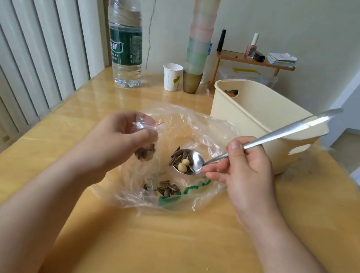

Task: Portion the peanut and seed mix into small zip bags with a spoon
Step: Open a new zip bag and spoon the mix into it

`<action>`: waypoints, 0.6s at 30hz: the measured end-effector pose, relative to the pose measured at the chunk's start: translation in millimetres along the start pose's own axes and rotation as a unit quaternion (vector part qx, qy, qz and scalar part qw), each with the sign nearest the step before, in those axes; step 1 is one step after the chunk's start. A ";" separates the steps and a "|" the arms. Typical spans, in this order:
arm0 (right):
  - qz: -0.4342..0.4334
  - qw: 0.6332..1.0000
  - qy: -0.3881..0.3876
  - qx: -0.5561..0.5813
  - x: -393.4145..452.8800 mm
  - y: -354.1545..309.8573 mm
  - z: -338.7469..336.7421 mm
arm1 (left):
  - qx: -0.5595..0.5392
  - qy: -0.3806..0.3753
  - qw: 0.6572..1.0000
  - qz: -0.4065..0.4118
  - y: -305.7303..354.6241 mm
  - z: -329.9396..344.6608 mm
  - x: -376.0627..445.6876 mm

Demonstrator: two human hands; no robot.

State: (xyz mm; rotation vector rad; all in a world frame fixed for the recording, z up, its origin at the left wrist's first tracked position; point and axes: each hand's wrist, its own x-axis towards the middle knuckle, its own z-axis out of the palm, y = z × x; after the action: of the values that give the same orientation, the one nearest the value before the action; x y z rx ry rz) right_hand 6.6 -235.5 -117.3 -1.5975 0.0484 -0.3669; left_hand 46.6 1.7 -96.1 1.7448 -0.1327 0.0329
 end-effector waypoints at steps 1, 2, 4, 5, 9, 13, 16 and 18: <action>-0.010 1.000 0.003 -0.010 -0.3 -3.8 -0.2 | -0.014 -0.012 1.000 -0.002 0.3 0.2 0.4; -0.022 0.999 0.005 -0.024 0.0 -8.6 -0.4 | -0.022 -0.023 0.999 -0.001 0.5 1.1 0.2; -0.050 0.997 0.007 -0.056 1.1 -21.4 -1.8 | -0.037 -0.037 0.999 0.011 -1.4 2.8 0.1; -0.066 0.995 0.009 -0.076 2.1 -29.2 -3.1 | -0.047 -0.043 0.998 0.014 -2.8 3.8 -0.3; -0.124 0.984 0.016 -0.130 6.8 -65.2 -6.5 | -0.060 -0.047 0.997 0.023 -5.9 13.3 -5.8; -0.160 0.974 0.017 -0.162 9.4 -89.0 0.8 | 0.033 -0.026 0.997 0.072 -11.3 26.8 -9.4; -0.170 0.964 0.002 -0.205 10.0 -92.2 9.0 | 0.096 -0.016 0.991 0.093 -19.1 34.5 -8.3; -0.170 0.955 -0.004 -0.245 9.7 -87.6 12.6 | 0.123 -0.012 0.988 0.097 -21.9 37.0 -7.6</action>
State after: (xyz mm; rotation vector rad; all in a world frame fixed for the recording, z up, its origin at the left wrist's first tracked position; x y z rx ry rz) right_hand 2.2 -219.9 -29.7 -2.1062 -0.1555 -0.6522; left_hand 39.5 -30.3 -124.9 1.9739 -0.3282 0.1777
